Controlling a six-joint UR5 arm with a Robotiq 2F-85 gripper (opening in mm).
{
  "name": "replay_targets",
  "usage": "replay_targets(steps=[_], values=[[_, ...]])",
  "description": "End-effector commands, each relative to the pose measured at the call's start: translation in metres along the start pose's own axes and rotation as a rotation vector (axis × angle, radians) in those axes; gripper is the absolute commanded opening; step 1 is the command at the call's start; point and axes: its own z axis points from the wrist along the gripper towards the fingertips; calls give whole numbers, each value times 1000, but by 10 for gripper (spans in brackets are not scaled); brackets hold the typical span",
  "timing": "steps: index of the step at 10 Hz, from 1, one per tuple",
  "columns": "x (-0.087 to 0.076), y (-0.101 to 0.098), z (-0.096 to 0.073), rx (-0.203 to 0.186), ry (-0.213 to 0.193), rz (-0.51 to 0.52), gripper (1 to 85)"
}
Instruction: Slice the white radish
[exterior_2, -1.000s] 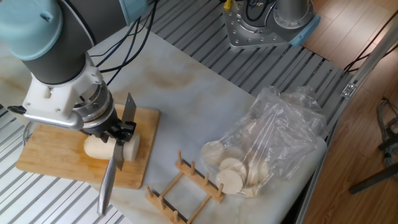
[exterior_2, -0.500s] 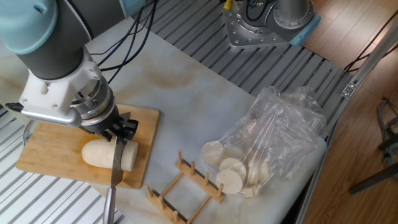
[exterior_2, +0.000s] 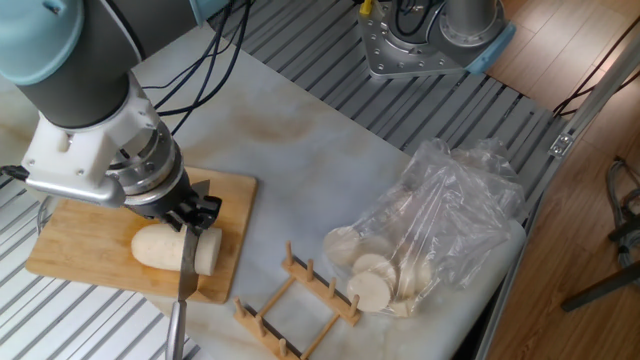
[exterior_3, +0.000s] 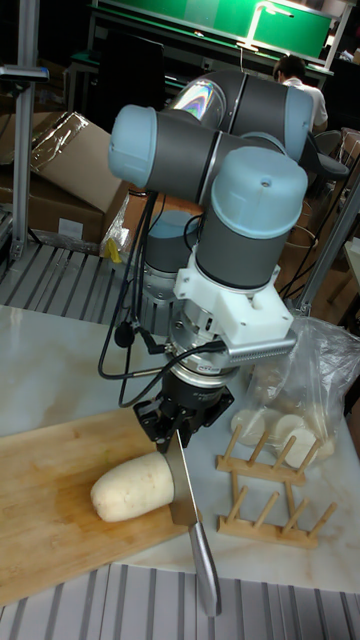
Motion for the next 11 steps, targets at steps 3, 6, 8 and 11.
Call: replay_targets(steps=[3, 6, 8, 11], values=[[-14, 1, 0, 16, 3, 49, 183], [-5, 1, 2, 39, 22, 81, 37], [-3, 4, 2, 43, 30, 88, 13], [7, 5, 1, 33, 42, 66, 13]])
